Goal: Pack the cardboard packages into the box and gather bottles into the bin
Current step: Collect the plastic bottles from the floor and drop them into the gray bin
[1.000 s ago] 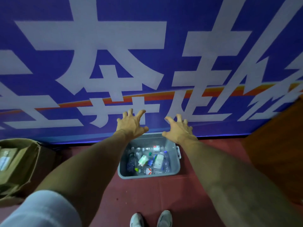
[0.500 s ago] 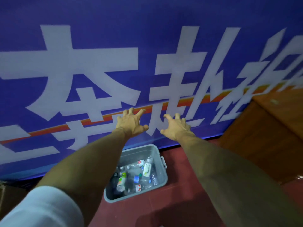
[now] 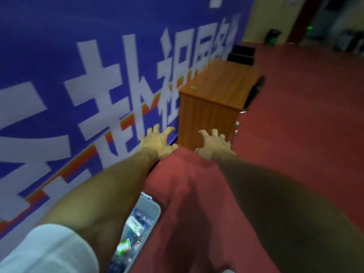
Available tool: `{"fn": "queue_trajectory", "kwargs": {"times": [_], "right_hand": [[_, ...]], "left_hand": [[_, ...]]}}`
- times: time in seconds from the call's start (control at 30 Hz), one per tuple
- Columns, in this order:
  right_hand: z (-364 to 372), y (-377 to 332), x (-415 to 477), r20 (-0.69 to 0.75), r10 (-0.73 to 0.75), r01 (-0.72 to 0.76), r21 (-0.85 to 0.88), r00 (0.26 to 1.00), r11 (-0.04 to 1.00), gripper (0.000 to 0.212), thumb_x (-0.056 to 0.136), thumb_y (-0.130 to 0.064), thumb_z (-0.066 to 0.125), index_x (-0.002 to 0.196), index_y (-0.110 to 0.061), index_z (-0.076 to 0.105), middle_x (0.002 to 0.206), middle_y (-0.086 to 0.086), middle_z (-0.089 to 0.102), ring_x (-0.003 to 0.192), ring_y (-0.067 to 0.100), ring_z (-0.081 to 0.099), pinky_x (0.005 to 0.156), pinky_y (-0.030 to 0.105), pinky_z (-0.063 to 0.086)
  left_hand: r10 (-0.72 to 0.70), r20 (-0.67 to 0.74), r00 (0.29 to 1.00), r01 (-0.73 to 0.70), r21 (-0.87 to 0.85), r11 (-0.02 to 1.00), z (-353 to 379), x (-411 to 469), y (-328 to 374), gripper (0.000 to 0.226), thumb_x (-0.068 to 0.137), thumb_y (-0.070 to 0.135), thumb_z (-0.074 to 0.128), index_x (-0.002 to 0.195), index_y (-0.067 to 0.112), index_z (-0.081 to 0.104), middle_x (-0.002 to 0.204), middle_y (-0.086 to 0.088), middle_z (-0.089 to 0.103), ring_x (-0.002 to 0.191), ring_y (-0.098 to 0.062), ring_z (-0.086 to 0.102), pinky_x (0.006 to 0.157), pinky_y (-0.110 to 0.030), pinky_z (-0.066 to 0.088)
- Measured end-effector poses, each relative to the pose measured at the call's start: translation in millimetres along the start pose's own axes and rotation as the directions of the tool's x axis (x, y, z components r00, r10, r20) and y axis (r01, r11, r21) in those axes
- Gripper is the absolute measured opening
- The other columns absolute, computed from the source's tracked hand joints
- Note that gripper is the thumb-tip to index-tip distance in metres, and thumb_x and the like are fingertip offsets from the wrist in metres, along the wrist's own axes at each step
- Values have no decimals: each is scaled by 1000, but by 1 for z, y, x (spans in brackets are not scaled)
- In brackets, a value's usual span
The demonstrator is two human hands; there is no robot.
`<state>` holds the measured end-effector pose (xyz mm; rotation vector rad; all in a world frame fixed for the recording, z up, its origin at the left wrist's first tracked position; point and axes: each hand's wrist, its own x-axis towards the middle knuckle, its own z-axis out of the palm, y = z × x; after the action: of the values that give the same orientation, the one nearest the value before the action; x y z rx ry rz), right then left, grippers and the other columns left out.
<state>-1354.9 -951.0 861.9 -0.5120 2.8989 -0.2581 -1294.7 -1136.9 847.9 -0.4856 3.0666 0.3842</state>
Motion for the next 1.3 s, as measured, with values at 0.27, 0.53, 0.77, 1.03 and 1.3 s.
{"fn": "queue_trajectory", "kwargs": {"times": [0.27, 0.53, 0.77, 1.03, 1.3], "right_hand": [[-24, 181, -137, -74, 384, -383, 28, 920, 923, 72, 89, -46, 65, 150, -35, 29, 148, 10, 30, 133, 38, 35, 101, 56, 42], [-32, 347, -302, -99, 644, -641, 70, 758, 765, 69, 92, -50, 60, 151, -35, 27, 149, 10, 28, 134, 37, 34, 99, 55, 43], [-18, 451, -448, -79, 820, -808, 140, 567, 573, 72, 90, -50, 63, 151, -36, 27, 149, 9, 28, 134, 36, 34, 97, 54, 44], [-1, 542, -583, -66, 961, -943, 188, 267, 275, 65, 93, -56, 51, 151, -35, 27, 148, 10, 30, 131, 37, 36, 99, 56, 43], [-1, 634, -651, -19, 998, -984, 168, 56, 58, 72, 88, -55, 59, 150, -36, 27, 146, 11, 31, 132, 38, 35, 97, 56, 43]], "left_hand": [[440, 97, 893, -443, 7, 897, 39, -49, 212, 69, 87, 56, 57, 149, 42, 29, 155, -10, 27, 141, -32, 28, 107, -56, 30], [665, 172, 727, -668, -48, 742, 98, -167, 400, 72, 85, 53, 57, 149, 41, 27, 159, -12, 22, 142, -32, 26, 110, -55, 28], [818, 238, 524, -830, -73, 553, 144, -274, 537, 67, 88, 53, 55, 149, 43, 29, 159, -10, 21, 144, -32, 22, 111, -58, 26], [934, 274, 230, -951, -139, 276, 193, -376, 677, 66, 88, 52, 54, 149, 40, 32, 159, -12, 20, 144, -33, 21, 111, -58, 27], [945, 326, 27, -954, -274, 122, 259, -435, 807, 65, 88, 52, 55, 148, 40, 33, 161, -13, 17, 147, -34, 18, 116, -60, 21]]}}
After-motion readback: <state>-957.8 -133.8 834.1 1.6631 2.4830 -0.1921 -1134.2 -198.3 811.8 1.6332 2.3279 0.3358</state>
